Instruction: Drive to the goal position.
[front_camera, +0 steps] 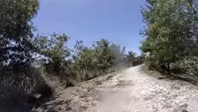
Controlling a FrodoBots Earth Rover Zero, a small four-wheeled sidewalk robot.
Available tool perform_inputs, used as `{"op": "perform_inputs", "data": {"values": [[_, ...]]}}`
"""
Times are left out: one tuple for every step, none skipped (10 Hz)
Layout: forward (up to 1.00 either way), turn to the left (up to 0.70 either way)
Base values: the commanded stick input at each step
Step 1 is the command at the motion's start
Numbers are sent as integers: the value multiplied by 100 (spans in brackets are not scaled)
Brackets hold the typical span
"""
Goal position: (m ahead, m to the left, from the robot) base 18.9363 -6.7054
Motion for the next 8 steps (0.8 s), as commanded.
{"op": "perform_inputs", "data": {"values": [[17, 0], [17, 0], [17, 0], [19, 0], [23, 0], [25, 0], [25, 0], [25, 0]]}}
